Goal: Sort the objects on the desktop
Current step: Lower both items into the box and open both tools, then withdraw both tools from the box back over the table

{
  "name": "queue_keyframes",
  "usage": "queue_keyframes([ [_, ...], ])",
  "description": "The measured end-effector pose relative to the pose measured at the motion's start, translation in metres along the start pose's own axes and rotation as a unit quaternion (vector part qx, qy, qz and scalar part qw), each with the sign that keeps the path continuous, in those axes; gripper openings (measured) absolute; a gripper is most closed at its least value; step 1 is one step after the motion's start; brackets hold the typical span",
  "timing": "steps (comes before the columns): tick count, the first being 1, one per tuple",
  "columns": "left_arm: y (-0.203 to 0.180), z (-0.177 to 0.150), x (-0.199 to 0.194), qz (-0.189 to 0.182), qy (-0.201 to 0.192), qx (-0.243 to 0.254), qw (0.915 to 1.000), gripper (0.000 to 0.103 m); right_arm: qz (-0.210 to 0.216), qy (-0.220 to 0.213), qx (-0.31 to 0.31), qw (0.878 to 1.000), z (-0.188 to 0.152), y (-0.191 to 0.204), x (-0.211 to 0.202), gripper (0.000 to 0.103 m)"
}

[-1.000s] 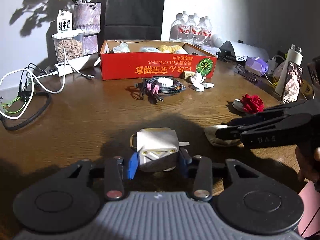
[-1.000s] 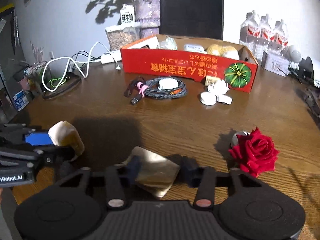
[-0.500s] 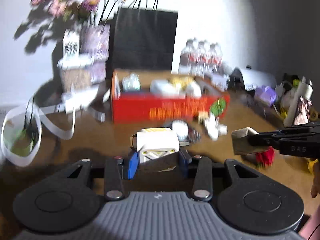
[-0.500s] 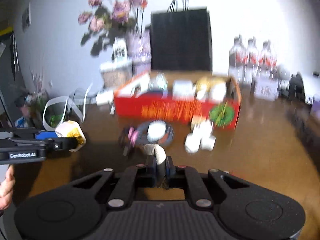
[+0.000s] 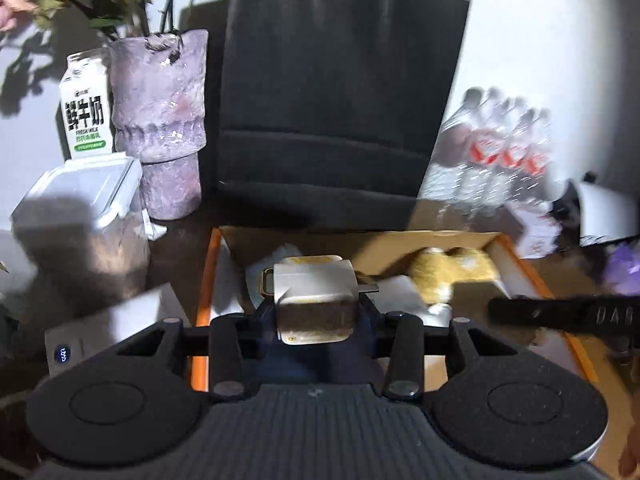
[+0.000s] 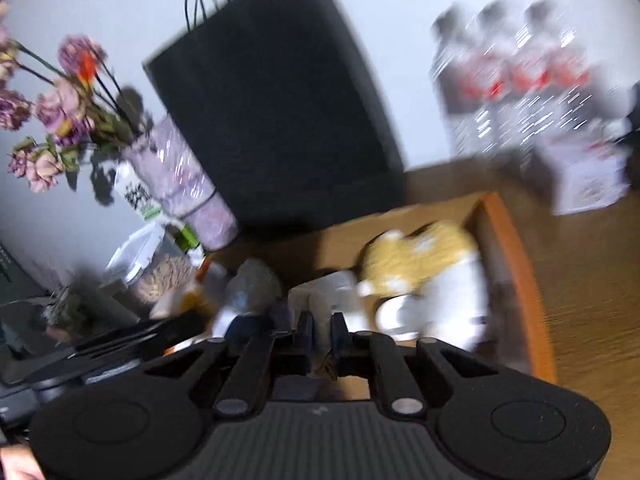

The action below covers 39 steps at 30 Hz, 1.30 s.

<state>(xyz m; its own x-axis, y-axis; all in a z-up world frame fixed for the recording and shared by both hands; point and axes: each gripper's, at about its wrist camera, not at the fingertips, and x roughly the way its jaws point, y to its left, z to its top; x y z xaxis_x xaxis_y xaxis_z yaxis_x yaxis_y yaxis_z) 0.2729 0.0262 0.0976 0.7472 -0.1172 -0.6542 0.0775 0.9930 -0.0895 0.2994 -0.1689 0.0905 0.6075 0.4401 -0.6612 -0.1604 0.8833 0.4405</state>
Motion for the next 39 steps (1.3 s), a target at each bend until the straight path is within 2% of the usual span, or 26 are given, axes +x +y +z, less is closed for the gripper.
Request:
queue_keyframes([
  [4,0.009,0.006,0.033,0.022,0.024,0.010,0.9994,0.042,-0.013,0.029,-0.009,0.999,0.007,0.021,0.047,0.010],
  [6,0.018,0.008,0.043,0.017,0.034,-0.010,0.9992,0.042,-0.001,0.049,0.011,0.999,0.008,0.022,0.066,0.023],
  [8,0.026,0.009,0.051,0.016,0.047,-0.023,0.9985,0.045,0.010,0.065,0.023,0.998,0.005,0.025,0.074,0.022],
  [9,0.031,0.009,0.052,0.020,0.047,-0.030,0.9983,0.048,0.014,0.065,0.027,0.997,0.004,0.025,0.074,0.026],
  [12,0.035,0.010,0.046,0.013,0.041,-0.023,0.9988,0.053,-0.007,0.043,-0.002,0.999,0.004,0.032,0.059,0.033],
  [16,0.032,0.015,0.027,0.009,0.025,-0.022,0.9994,0.072,-0.047,-0.001,-0.036,0.998,0.006,0.041,0.028,0.045],
  [18,0.028,0.015,0.015,0.005,0.020,-0.018,0.9996,0.078,-0.072,-0.019,-0.060,0.995,0.002,0.048,0.013,0.058],
  [22,0.013,0.011,-0.010,0.017,0.013,0.004,0.9998,0.084,-0.109,-0.033,-0.098,0.989,-0.012,0.056,-0.013,0.061],
  [26,-0.001,-0.018,-0.045,0.008,-0.011,0.015,0.9998,0.093,-0.130,-0.042,-0.118,0.984,-0.034,0.049,-0.043,0.067],
  [28,-0.007,-0.033,-0.061,0.014,-0.019,0.013,0.9996,0.094,-0.138,-0.047,-0.127,0.981,-0.050,0.042,-0.060,0.068],
  [31,-0.012,-0.055,-0.091,0.021,-0.043,0.007,0.9988,0.098,-0.133,-0.058,-0.139,0.980,-0.078,0.034,-0.091,0.072],
  [35,-0.020,-0.095,-0.133,0.027,-0.078,0.006,0.9965,0.102,-0.123,-0.071,-0.179,0.974,-0.135,0.032,-0.124,0.083],
  [39,-0.033,-0.155,-0.166,0.004,-0.113,0.019,0.9934,0.103,-0.103,-0.061,-0.201,0.972,-0.197,0.033,-0.140,0.083],
])
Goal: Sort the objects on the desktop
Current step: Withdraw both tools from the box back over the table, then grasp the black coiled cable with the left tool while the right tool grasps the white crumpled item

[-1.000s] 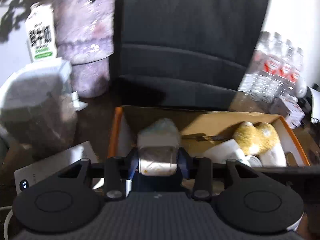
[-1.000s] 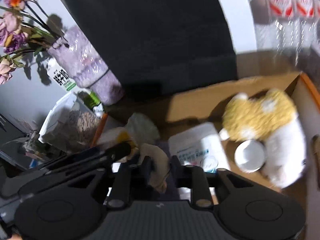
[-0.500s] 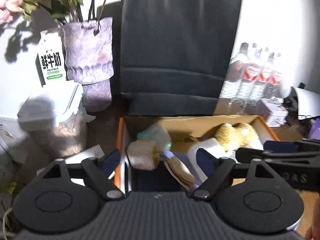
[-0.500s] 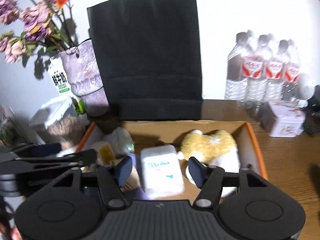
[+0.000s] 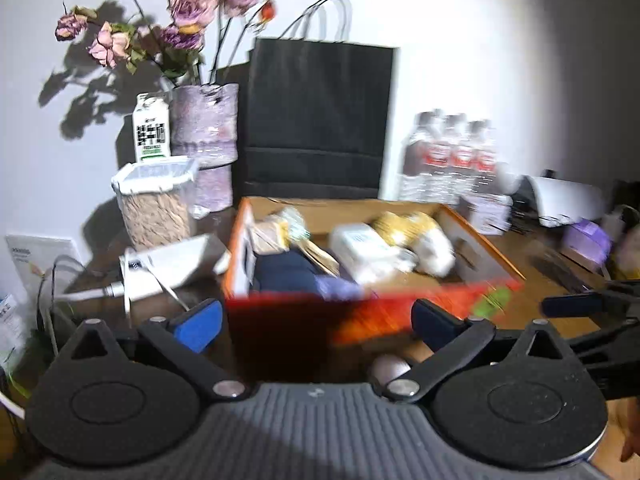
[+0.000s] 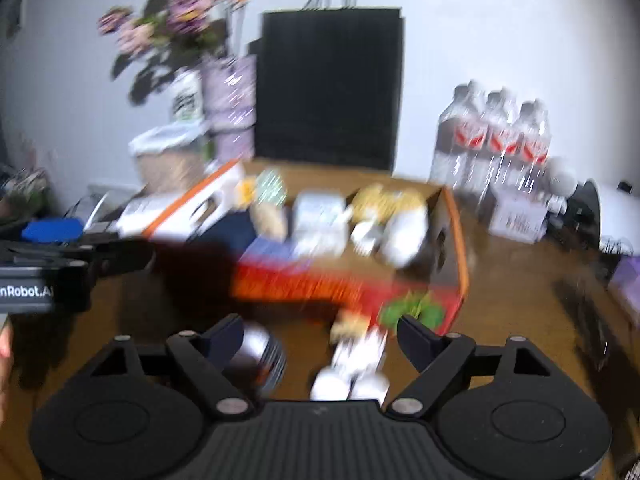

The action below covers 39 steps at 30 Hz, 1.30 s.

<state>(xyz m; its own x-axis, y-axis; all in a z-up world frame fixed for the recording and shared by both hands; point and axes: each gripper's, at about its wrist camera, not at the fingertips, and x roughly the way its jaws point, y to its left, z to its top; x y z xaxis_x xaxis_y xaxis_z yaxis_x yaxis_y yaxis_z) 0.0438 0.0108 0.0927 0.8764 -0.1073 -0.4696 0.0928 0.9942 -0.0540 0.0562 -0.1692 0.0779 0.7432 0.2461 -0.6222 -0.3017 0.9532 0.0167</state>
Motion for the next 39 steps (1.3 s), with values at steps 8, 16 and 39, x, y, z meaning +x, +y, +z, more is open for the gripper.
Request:
queue_keyframes([
  [8,-0.007,-0.095,-0.050,0.004,0.008,-0.020,0.9998,0.103,-0.010,-0.017,-0.024,1.000,-0.083,0.031,-0.023,0.083],
  [16,0.006,-0.112,-0.049,-0.004,0.028,-0.060,0.9978,0.103,-0.002,-0.031,-0.037,0.999,-0.113,0.043,-0.035,0.083],
  [39,0.014,-0.054,0.070,-0.064,0.111,-0.190,0.9733,0.067,-0.034,0.005,0.042,0.999,0.009,-0.047,0.061,0.063],
])
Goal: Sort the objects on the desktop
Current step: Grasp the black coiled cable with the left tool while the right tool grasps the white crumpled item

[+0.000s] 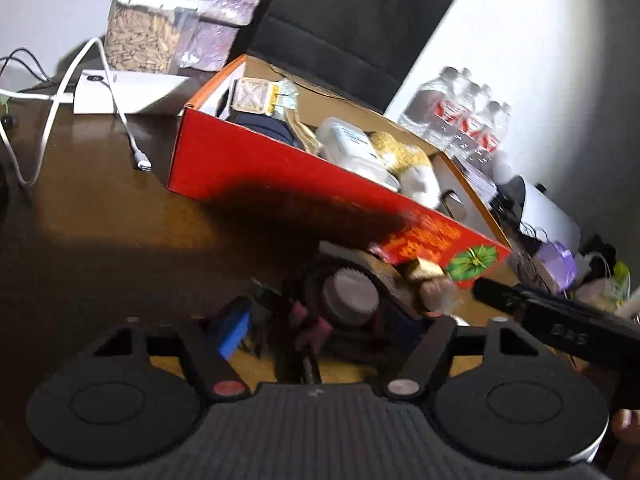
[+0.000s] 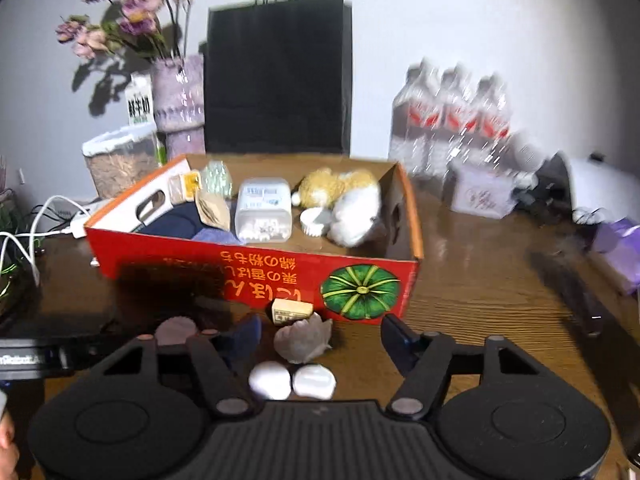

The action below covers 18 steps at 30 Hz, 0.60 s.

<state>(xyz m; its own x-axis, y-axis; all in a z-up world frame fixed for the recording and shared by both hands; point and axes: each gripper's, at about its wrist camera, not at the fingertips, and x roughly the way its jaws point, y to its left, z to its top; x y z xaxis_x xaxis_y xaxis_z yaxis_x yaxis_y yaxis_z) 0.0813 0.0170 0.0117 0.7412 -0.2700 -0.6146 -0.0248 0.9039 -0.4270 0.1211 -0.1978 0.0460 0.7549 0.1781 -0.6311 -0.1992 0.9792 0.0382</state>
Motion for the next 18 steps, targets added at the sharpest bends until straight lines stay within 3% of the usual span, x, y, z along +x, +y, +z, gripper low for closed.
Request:
queue_keyframes([
  [2,0.001,0.003,0.005,0.017,0.000,0.002,0.9998,0.046,0.009,0.021,0.004,1.000,0.003,-0.002,0.019,0.057],
  [5,0.000,0.003,0.008,0.024,-0.002,0.022,0.9995,0.038,0.013,0.045,0.004,0.999,-0.002,0.001,0.035,0.047],
  [7,-0.002,0.001,0.010,0.021,-0.010,0.039,0.9990,0.037,0.016,0.047,-0.002,0.999,-0.007,0.005,0.036,0.040],
  [8,-0.004,-0.001,0.011,0.021,-0.017,0.052,0.9983,0.037,0.016,0.047,-0.008,0.999,-0.008,0.007,0.037,0.027],
  [9,-0.006,-0.002,0.012,0.024,-0.022,0.067,0.9972,0.037,0.016,0.044,-0.014,0.999,-0.009,0.009,0.036,0.023],
  [13,-0.018,-0.008,0.016,0.037,-0.029,0.117,0.9921,0.039,0.013,0.023,-0.017,1.000,-0.010,0.011,0.029,0.022],
  [18,-0.019,-0.013,0.013,0.041,-0.036,0.128,0.9903,0.035,0.028,-0.034,0.007,0.999,-0.009,0.009,-0.002,0.021],
])
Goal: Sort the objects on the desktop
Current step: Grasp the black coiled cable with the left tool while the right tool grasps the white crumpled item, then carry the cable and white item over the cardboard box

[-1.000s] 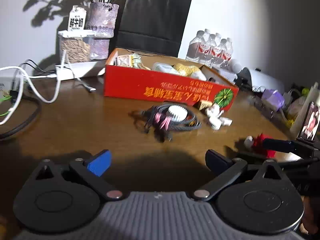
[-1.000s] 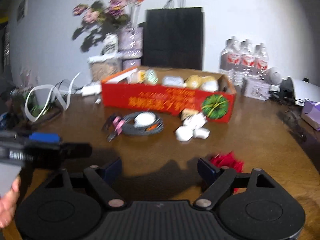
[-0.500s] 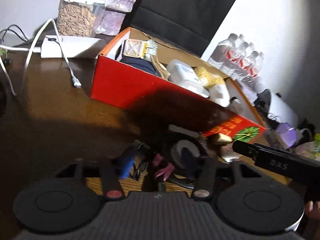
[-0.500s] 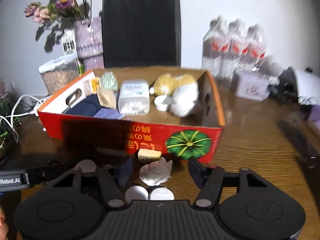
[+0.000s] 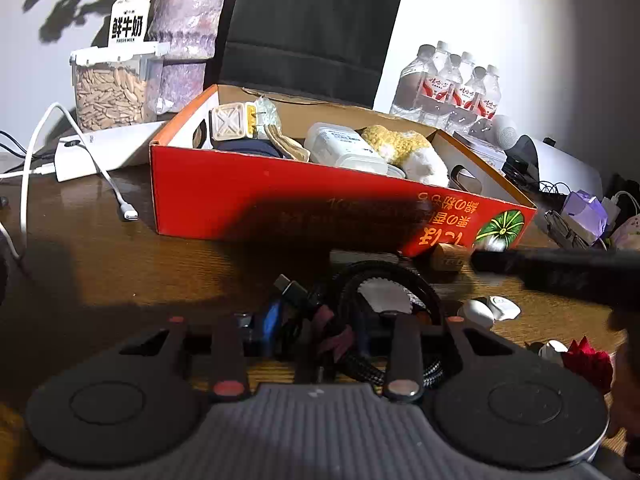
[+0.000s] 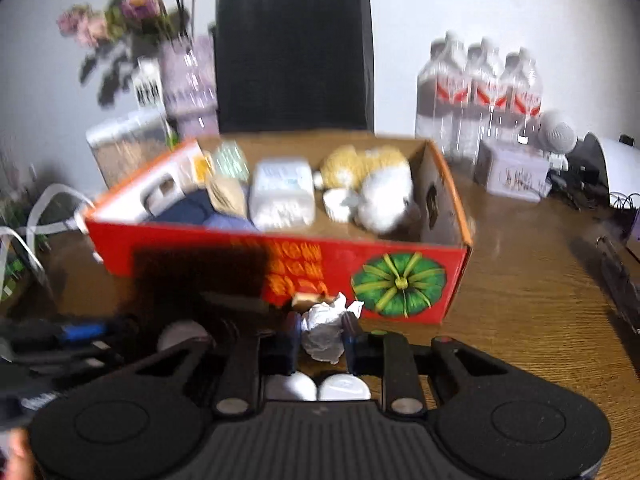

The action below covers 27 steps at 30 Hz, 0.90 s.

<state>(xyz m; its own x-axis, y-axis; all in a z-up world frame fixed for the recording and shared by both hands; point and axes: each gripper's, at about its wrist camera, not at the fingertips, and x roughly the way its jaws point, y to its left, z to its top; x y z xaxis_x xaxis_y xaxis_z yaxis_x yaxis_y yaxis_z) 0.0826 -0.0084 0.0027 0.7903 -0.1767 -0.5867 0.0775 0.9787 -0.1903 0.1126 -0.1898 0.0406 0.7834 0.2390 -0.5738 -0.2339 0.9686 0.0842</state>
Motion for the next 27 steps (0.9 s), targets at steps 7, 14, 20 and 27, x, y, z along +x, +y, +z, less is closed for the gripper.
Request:
queue_keyframes([
  [7,-0.008,0.003,-0.029,-0.007,-0.056,0.008,0.9984,0.018,-0.004,-0.055,0.025,0.998,-0.023,0.017,-0.050,0.018],
  [14,-0.029,-0.015,-0.075,-0.022,-0.081,0.043,0.9955,0.017,0.027,-0.045,0.034,0.998,-0.061,0.031,-0.095,0.018],
  [20,-0.031,-0.028,-0.128,-0.045,-0.113,0.035,0.9919,0.017,0.038,-0.038,0.010,0.999,-0.082,0.050,-0.124,0.018],
  [27,-0.023,-0.056,-0.169,-0.064,-0.099,0.020,0.9928,0.017,0.045,-0.034,0.002,0.998,-0.102,0.062,-0.147,0.018],
])
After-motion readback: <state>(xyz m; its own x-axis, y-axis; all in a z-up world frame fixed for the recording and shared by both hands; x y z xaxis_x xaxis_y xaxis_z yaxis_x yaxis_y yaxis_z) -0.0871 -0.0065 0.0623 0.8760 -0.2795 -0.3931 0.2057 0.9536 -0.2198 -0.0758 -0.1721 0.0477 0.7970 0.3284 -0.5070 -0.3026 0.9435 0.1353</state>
